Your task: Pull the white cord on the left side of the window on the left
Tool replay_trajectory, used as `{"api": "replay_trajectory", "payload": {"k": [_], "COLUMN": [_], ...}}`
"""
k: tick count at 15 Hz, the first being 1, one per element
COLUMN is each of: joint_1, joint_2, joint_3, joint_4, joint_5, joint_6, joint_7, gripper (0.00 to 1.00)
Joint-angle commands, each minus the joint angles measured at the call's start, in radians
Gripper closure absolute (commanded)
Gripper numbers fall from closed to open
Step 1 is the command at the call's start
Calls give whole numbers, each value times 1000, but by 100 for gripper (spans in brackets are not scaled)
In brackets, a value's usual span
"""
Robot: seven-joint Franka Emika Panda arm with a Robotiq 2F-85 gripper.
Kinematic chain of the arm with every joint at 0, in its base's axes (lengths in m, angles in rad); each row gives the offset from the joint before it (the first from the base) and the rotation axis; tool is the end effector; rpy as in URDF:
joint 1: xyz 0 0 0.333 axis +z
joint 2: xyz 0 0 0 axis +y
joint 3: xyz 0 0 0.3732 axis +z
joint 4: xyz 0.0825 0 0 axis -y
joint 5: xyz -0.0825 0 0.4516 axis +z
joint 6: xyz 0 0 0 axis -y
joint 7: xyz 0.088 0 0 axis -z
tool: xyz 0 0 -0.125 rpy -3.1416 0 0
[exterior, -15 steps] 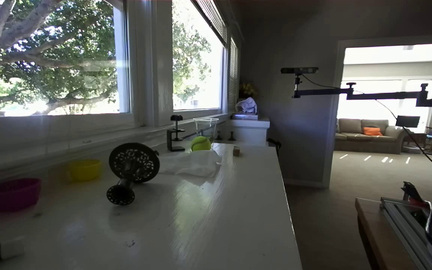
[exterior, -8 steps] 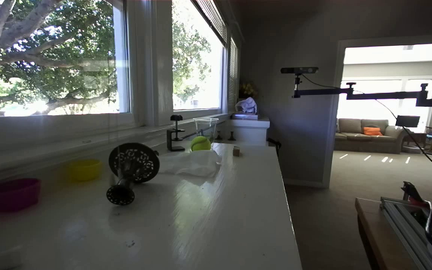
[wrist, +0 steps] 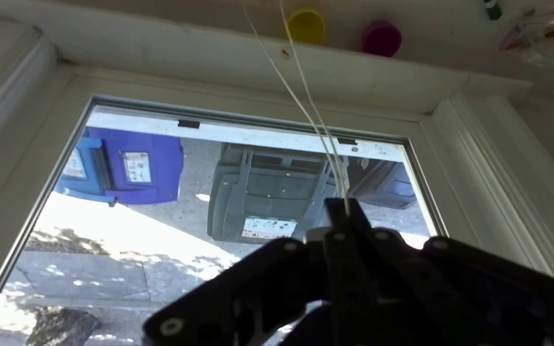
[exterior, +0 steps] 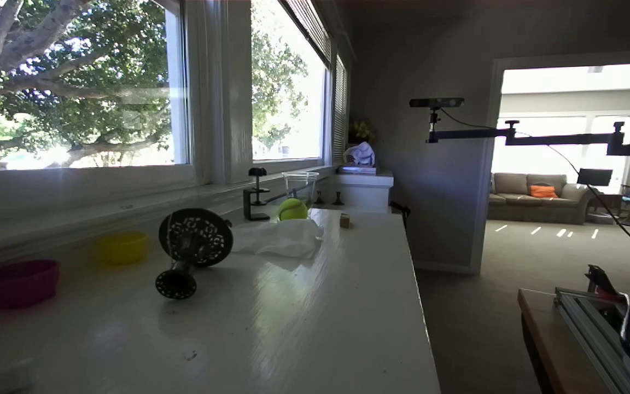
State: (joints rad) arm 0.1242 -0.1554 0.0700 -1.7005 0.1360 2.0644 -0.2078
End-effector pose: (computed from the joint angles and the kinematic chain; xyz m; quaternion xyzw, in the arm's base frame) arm 0.5976 0.1310 0.7440 -0.9482 -0.1781 -0.2565 0.0590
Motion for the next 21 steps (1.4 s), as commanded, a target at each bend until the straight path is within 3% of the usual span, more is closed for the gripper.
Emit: {"api": "replay_trajectory", "payload": {"k": [1, 10, 15, 21], "joint_1": [-31, -36, -27, -3], "joint_2": [-55, -57, -64, -35], "joint_3": [-8, -5, 7, 41], "joint_4": [-138, -139, -89, 30], "joint_5": [-39, -22, -42, -84], "joint_6": [-59, -81, -22, 131], "joint_7": [66, 102, 74, 25], "gripper": [100, 100, 100, 100]}}
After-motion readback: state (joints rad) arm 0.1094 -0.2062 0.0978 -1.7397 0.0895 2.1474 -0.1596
